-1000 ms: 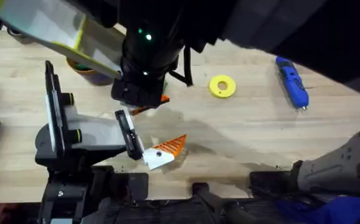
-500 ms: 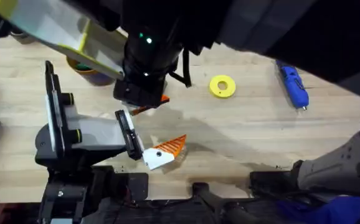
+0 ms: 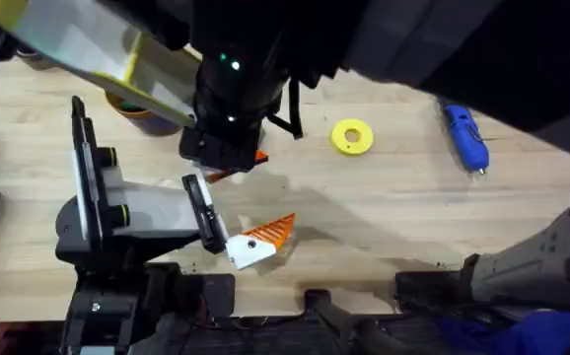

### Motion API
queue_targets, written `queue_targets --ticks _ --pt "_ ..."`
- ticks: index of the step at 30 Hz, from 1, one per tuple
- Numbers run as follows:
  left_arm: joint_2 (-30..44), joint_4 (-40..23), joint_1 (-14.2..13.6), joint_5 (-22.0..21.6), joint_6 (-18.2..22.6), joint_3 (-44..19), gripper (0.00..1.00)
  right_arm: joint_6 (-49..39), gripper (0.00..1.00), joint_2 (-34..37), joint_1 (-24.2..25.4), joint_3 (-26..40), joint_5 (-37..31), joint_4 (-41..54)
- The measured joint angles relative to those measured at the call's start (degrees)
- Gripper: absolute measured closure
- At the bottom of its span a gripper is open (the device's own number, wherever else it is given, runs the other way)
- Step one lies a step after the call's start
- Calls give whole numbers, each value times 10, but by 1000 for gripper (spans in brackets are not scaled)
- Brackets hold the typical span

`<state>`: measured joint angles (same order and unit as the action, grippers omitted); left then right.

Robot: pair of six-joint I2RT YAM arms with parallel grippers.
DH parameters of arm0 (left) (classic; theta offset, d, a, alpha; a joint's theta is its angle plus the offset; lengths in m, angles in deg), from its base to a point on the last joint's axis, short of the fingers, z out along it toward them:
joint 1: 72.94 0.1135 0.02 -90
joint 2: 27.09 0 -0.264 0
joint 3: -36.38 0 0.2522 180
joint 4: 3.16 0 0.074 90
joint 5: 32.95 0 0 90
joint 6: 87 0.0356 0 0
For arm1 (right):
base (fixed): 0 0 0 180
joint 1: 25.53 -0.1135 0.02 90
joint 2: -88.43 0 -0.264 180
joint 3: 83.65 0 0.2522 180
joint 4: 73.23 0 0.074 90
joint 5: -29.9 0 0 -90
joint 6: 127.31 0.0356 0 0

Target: Pick up the gripper from the table and insert it into the empty holder that is missing its gripper. Then pick up a screw, insert it into the mounting hole, and use the screwdriver to tighten it. Finally, clean up the table by picking up the vegetable and placing it into the bucket.

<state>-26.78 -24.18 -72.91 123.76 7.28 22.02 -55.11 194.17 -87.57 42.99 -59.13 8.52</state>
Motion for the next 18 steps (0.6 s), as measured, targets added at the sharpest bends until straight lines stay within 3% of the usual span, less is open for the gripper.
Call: queue_targets --ticks 18 --pt "0 0 0 0 -1 0 15 0 996 0 -1 -18 0 -6"
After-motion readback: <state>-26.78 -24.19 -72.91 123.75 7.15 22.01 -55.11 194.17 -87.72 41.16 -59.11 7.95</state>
